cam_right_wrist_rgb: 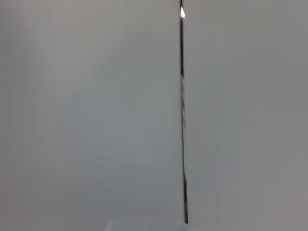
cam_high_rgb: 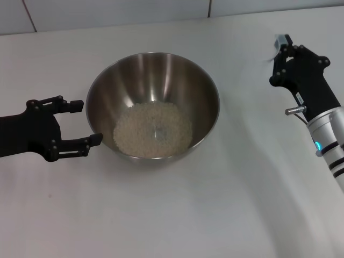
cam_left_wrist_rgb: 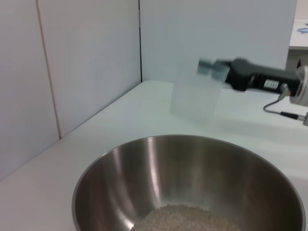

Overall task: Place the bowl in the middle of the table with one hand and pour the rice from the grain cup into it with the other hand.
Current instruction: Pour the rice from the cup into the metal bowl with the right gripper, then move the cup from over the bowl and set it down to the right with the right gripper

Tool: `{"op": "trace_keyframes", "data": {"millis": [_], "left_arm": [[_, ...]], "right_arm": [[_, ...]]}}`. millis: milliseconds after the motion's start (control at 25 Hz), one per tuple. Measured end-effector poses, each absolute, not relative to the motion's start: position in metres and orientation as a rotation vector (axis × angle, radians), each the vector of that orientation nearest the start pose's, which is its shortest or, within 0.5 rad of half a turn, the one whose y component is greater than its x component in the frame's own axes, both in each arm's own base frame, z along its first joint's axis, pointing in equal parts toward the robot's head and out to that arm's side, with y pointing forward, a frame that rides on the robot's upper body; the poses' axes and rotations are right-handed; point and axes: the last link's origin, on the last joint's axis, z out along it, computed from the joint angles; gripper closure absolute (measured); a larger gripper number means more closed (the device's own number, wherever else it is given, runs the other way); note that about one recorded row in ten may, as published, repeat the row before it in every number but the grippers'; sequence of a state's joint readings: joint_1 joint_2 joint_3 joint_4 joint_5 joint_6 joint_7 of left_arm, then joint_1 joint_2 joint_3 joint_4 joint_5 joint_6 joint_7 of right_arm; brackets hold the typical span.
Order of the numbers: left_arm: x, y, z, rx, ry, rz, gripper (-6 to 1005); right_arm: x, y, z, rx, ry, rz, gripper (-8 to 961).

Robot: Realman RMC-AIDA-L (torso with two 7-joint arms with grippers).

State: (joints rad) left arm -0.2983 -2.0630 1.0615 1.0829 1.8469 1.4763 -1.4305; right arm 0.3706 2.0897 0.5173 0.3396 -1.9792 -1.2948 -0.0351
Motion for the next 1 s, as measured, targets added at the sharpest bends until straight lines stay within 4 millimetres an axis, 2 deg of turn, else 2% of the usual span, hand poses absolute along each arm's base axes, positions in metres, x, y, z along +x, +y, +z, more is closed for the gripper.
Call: {"op": "trace_keyframes", "data": {"millis": [40, 240, 560, 640, 800, 960, 1000], "left_arm": [[-0.252, 0.312, 0.024, -2.744, -0.307, -0.458, 164], [-0.252, 0.312, 0.024, -2.744, -0.306, -0.458, 164], [-0.252, 0.312, 0.024, -2.745, -0.305, -0.458, 164], [-0.252, 0.312, 0.024, -2.746, -0.304, -0.459, 164], [-0.251, 0.312, 0.024, -2.747, -0.303, -0.459, 164], [-0.250, 0.313, 0.024, -2.748, -0.303, -0.460, 164], [-0.250, 0.313, 0.024, -2.748, -0.303, -0.460, 164]], "right_arm": [[0.304, 0.309, -0.042, -1.621, 0.509, 0.760, 940], [0.319, 0.320, -0.047, -1.687, 0.552, 0.633, 942], [0.327, 0.330, -0.053, -1.740, 0.600, 0.529, 940], [0.329, 0.331, -0.054, -1.745, 0.610, 0.517, 940], [0.332, 0.327, -0.057, -1.746, 0.636, 0.505, 877], [0.339, 0.315, -0.061, -1.729, 0.681, 0.508, 813], [0.340, 0.309, -0.061, -1.719, 0.692, 0.519, 772]]}}
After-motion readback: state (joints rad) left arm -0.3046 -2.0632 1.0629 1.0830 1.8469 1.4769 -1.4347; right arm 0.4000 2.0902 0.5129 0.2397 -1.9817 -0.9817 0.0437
